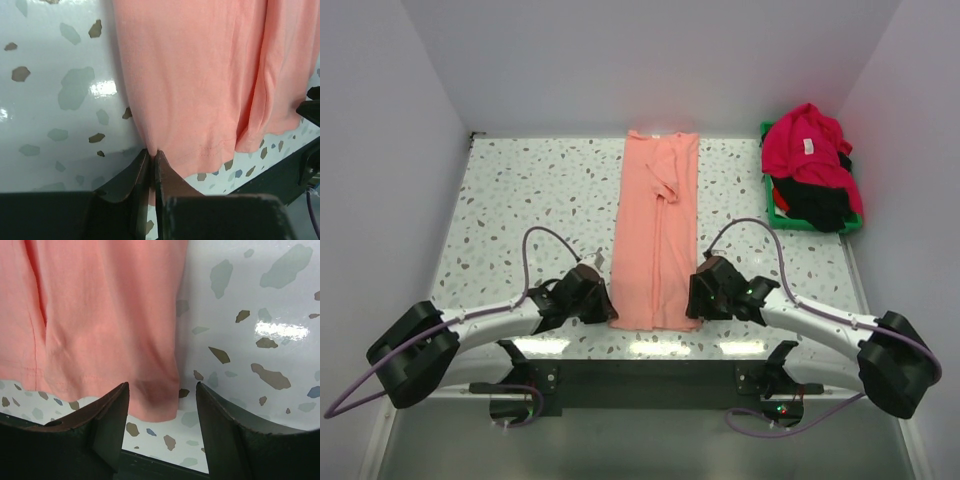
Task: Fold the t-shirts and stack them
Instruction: Fold the tshirt
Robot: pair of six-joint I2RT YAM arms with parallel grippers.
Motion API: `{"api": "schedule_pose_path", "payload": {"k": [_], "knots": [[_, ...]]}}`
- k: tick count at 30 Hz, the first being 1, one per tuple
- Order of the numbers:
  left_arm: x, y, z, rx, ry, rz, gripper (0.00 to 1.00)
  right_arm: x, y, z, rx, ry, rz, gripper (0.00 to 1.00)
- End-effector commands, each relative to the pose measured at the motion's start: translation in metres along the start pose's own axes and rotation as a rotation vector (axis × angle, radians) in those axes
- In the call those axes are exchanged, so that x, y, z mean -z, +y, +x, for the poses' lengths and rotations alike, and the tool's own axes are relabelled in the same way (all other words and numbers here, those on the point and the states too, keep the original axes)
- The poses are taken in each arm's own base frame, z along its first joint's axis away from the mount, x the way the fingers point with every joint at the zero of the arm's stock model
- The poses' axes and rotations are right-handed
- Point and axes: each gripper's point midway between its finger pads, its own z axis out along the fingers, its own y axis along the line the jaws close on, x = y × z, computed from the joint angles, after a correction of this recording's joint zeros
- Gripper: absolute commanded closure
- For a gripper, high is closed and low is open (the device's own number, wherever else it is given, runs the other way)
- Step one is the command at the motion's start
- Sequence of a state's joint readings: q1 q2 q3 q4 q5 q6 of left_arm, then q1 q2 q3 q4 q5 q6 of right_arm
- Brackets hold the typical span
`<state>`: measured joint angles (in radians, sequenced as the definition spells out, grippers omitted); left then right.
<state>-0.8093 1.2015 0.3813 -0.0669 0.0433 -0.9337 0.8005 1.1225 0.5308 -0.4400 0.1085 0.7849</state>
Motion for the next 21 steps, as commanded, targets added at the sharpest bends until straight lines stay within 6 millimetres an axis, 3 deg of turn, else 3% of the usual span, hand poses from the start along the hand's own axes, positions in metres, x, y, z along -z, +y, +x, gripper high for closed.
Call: {"api": "schedule_pose_path", "payload": {"k": [1,6,14,21], "knots": [[0.003,0.021,0.030,0.023,0.081,-0.066,0.88,-0.003,0.003,0.005,-0.001,0.022,-0.029,0.41],[0.004,0.018,0.036,0.020,0.090,-0.059,0.90,0.002,0.001,0.015,-0.012,0.050,-0.048,0.47],[0.007,0.013,0.037,0.019,0.085,-0.038,0.93,0.004,-0.006,0.044,-0.016,0.105,-0.050,0.48],[0.009,0.007,0.039,0.011,0.094,-0.021,0.97,0.002,0.014,0.050,0.010,0.106,-0.068,0.50]]}}
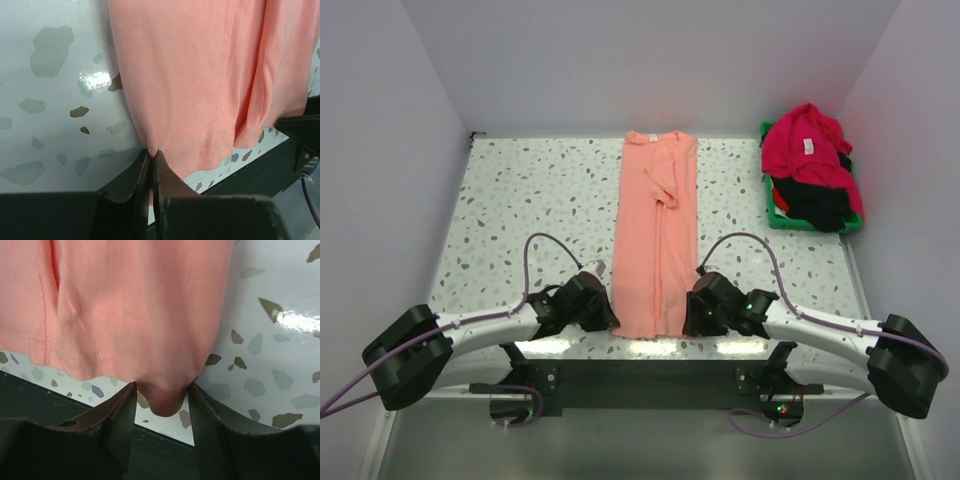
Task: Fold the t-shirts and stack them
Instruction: Fold the tshirt
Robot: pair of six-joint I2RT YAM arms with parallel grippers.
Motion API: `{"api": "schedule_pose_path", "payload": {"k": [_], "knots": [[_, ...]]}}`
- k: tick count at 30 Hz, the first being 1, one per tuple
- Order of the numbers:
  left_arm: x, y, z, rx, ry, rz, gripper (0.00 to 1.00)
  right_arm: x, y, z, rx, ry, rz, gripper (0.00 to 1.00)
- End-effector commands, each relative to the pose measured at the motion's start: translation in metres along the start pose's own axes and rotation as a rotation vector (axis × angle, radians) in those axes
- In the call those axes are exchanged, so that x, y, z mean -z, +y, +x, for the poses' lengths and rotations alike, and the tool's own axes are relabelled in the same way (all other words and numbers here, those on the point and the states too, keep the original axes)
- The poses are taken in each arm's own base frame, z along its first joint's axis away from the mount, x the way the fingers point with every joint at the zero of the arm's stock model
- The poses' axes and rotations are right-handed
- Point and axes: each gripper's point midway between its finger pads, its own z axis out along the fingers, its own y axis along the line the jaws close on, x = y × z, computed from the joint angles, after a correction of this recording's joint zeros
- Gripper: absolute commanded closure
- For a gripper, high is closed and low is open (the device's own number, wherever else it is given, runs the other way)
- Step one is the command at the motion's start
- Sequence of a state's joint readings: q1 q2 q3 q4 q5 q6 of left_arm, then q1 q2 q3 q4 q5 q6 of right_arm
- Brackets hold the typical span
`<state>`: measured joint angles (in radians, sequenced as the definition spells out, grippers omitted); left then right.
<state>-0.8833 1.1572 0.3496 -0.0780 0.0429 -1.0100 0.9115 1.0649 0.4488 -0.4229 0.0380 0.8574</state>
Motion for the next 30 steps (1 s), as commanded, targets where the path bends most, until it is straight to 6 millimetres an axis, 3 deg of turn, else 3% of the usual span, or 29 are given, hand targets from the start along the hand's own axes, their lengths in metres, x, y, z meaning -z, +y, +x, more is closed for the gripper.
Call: {"api": "schedule_pose_path", "payload": {"k": [1,4,9,13,15,16,18,19,23,24,25,27,28,30], "knots": [[0.004,0.014,0.017,-0.007,0.055,-0.050,0.97,-0.004,0.004,0.005,-0.009,0.013,0.019,0.52],[0.007,0.012,0.014,-0.019,0.052,-0.048,1.00,-0.003,0.002,0.005,-0.005,0.014,0.034,0.61],[0.015,-0.007,-0.002,-0.053,0.021,-0.023,1.00,0.020,0.007,-0.017,0.016,-0.061,0.055,0.83],[0.027,-0.039,-0.034,-0.093,-0.033,0.011,1.00,0.045,0.022,-0.055,0.058,-0.162,0.060,0.88],[0.029,-0.046,-0.050,-0.104,-0.053,0.022,1.00,0.047,0.025,-0.066,0.081,-0.176,0.066,0.89],[0.033,-0.059,-0.064,-0.108,-0.077,0.049,1.00,0.051,0.029,-0.079,0.068,-0.197,0.058,0.89],[0.031,-0.061,-0.080,-0.106,-0.082,0.051,1.00,0.052,0.035,-0.094,0.069,-0.219,0.053,0.89],[0.033,-0.073,-0.094,-0.108,-0.104,0.079,1.00,0.051,0.039,-0.107,0.072,-0.230,0.052,0.89],[0.027,-0.084,-0.134,-0.094,-0.133,0.095,1.00,0.042,0.049,-0.143,0.070,-0.254,0.055,0.89],[0.017,-0.081,-0.137,-0.088,-0.112,0.081,1.00,0.040,0.051,-0.151,0.071,-0.259,0.059,0.89],[0.017,-0.091,-0.151,-0.087,-0.131,0.107,1.00,0.033,0.052,-0.166,0.064,-0.262,0.073,0.89],[0.003,-0.085,-0.163,-0.058,-0.119,0.085,1.00,0.027,0.056,-0.180,0.055,-0.265,0.065,0.90],[0.001,-0.093,-0.175,-0.056,-0.136,0.106,1.00,0.027,0.058,-0.196,0.046,-0.283,0.067,0.90],[-0.012,-0.084,-0.187,-0.024,-0.127,0.084,1.00,0.013,0.055,-0.207,0.036,-0.265,0.088,0.90]]}}
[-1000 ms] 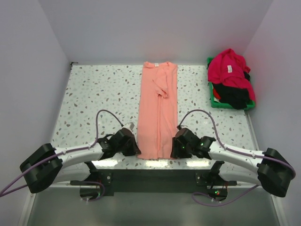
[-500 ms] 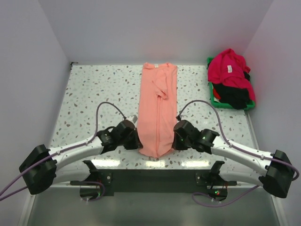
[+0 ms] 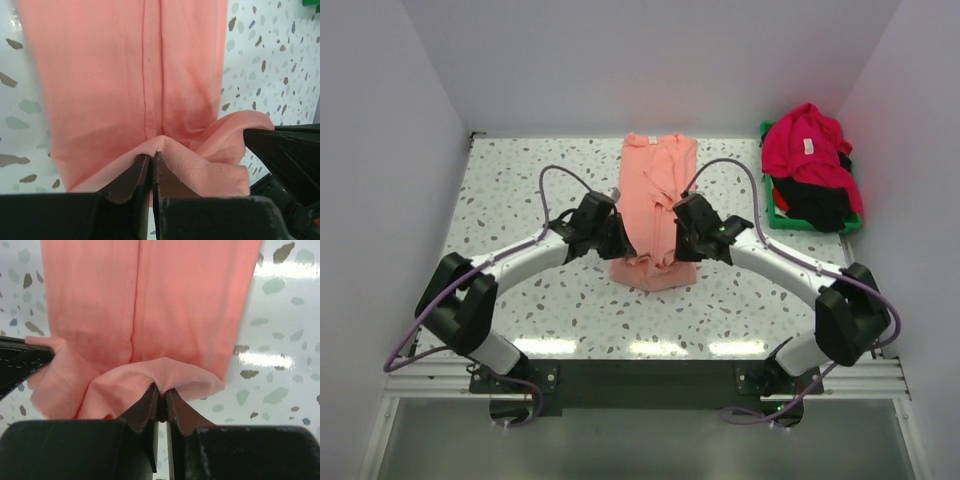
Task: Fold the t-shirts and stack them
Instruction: Fold the tshirt
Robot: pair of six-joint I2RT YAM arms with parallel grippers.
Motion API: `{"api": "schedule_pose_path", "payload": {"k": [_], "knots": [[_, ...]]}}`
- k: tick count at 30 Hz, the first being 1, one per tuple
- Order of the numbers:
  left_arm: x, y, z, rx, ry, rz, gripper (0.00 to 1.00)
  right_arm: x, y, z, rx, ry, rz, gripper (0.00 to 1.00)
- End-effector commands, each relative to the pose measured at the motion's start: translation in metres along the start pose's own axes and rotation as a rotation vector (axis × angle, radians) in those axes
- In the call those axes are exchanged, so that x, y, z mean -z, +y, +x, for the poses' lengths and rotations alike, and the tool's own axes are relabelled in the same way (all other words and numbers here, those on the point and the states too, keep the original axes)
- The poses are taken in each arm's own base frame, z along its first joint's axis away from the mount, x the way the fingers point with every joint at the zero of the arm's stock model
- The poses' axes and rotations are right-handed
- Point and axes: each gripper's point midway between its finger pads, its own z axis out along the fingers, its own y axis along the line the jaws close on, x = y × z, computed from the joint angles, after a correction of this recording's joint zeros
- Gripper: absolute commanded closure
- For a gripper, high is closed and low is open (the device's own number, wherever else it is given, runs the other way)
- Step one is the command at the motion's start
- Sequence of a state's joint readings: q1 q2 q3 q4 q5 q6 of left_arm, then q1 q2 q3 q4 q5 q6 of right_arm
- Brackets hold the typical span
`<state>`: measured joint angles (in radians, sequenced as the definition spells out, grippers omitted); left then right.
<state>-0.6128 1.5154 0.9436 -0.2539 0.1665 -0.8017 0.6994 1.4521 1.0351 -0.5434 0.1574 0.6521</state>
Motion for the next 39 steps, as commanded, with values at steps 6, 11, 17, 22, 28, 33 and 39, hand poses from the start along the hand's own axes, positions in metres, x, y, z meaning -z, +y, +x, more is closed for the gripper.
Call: {"api": "schedule_pose_path", "payload": {"k": [6,11,17,22,28,33,39], "knots": [[-0.037,0.000,-0.070,0.026,-0.058,0.025,1.00,-0.035,0.002,-0.080,-0.045,-0.084,-0.006,0.91],[-0.062,0.012,-0.100,0.061,-0.066,0.014,1.00,-0.051,-0.007,-0.111,-0.070,-0.105,0.006,0.92],[-0.071,0.021,-0.133,0.090,-0.106,0.004,1.00,-0.074,-0.018,-0.135,-0.107,-0.093,-0.008,0.92],[-0.078,0.029,-0.153,0.093,-0.122,-0.001,1.00,-0.094,-0.028,-0.145,-0.118,-0.071,0.000,0.91],[-0.087,0.042,-0.162,0.099,-0.118,0.007,0.89,-0.110,-0.037,-0.156,-0.138,-0.065,-0.020,0.78],[-0.081,0.032,-0.183,0.053,-0.145,0.059,0.57,-0.102,-0.042,-0.179,-0.166,-0.100,-0.056,0.56],[-0.046,0.035,-0.194,0.040,-0.220,0.018,0.40,-0.076,-0.044,-0.176,-0.142,-0.135,-0.053,0.45]]}}
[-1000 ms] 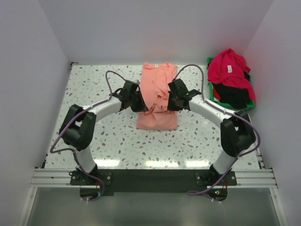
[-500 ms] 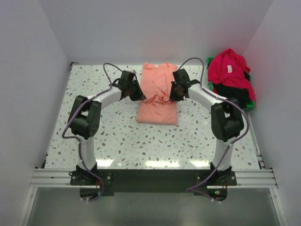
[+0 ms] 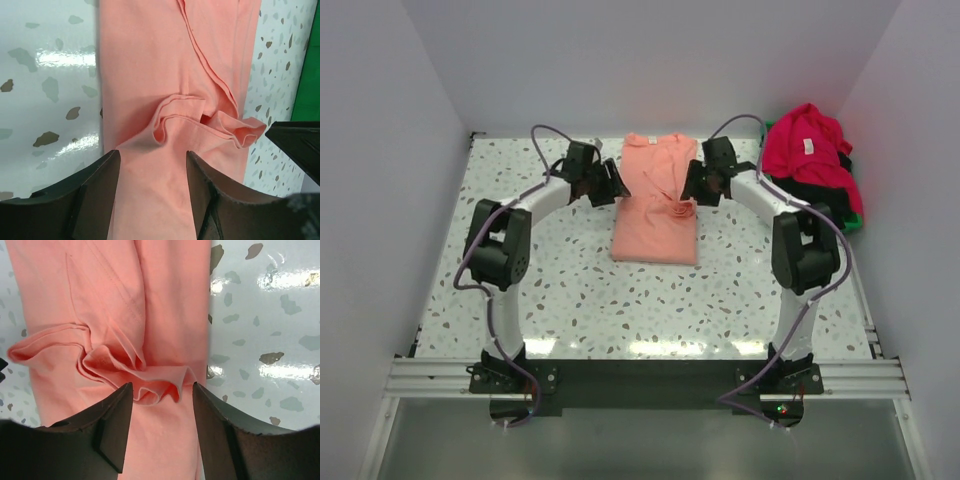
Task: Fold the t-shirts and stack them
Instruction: Fold the tshirt
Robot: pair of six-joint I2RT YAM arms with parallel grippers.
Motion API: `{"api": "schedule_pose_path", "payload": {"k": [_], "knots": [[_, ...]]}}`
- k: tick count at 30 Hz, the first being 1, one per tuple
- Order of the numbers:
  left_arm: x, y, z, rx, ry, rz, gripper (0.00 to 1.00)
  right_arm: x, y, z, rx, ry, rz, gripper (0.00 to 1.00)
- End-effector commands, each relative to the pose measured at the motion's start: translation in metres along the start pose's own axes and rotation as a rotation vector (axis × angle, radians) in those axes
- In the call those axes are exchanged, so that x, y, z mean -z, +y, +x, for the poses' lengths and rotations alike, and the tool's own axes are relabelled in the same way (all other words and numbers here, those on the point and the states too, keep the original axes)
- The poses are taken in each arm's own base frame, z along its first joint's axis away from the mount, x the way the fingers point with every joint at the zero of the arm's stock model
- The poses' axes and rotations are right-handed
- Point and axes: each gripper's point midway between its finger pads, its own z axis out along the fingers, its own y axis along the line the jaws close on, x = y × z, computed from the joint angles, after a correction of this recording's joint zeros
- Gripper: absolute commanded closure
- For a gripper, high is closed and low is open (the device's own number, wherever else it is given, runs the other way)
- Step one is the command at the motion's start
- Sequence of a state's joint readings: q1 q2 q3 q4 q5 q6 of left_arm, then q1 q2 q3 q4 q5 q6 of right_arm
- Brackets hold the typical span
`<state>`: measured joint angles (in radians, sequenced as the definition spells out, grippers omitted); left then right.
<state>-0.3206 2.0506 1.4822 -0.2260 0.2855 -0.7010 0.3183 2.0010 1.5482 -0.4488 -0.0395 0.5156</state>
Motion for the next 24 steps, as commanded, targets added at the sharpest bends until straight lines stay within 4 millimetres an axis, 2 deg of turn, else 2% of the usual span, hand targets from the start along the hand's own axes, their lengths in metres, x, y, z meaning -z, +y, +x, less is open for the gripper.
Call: {"api": "schedule_pose_path", "payload": {"k": [1,2,3,4,5,6,7,8,10,14,15,16,17,19,20,24], "knots": [[0.044,-0.024,-0.030,-0.051,-0.120,0.042,0.41,0.045,0.020,-0.019,0.033,-0.099,-0.073,0.45],[0.048,-0.022,-0.027,-0.042,-0.130,0.030,0.43,0.047,0.019,-0.013,0.035,-0.102,-0.066,0.45],[0.047,-0.012,-0.015,-0.034,-0.114,0.003,0.45,0.049,0.025,-0.006,0.056,-0.107,-0.073,0.45],[0.054,-0.015,-0.012,-0.044,-0.134,-0.014,0.54,0.051,0.023,0.006,0.070,-0.095,-0.061,0.45],[0.055,-0.013,-0.006,-0.054,-0.128,-0.024,0.59,0.050,0.020,0.011,0.085,-0.099,-0.032,0.45],[0.053,-0.013,0.009,-0.069,-0.107,-0.035,0.64,0.049,0.026,0.027,0.122,-0.078,-0.027,0.45],[0.053,-0.014,0.013,-0.079,-0.107,-0.039,0.73,0.049,0.028,0.032,0.138,-0.076,-0.021,0.46],[0.051,-0.012,0.020,-0.084,-0.091,-0.048,0.78,0.047,0.032,0.039,0.168,-0.080,-0.003,0.46],[0.041,-0.012,0.034,-0.096,-0.059,-0.056,0.90,0.043,0.033,0.043,0.188,-0.070,0.015,0.48],[0.020,-0.011,0.045,-0.103,-0.015,-0.068,1.00,0.020,0.032,0.050,0.215,-0.019,0.038,0.51],[0.018,-0.016,0.038,-0.108,-0.023,-0.060,1.00,0.019,0.034,0.042,0.230,-0.028,0.048,0.51],[0.009,-0.011,0.040,-0.108,-0.010,-0.074,1.00,0.016,0.034,0.040,0.235,-0.025,0.055,0.52],[0.007,-0.020,0.030,-0.123,-0.022,-0.061,1.00,0.005,0.031,0.043,0.249,-0.003,0.075,0.52],[-0.005,-0.017,0.023,-0.131,-0.016,-0.072,1.00,0.001,0.032,0.027,0.271,-0.022,0.102,0.52],[-0.005,-0.023,0.008,-0.141,-0.040,-0.057,1.00,-0.005,0.033,0.020,0.272,-0.022,0.111,0.52],[-0.020,-0.011,-0.014,-0.134,-0.043,-0.083,1.00,-0.027,0.024,0.007,0.258,0.007,0.135,0.52]]}}
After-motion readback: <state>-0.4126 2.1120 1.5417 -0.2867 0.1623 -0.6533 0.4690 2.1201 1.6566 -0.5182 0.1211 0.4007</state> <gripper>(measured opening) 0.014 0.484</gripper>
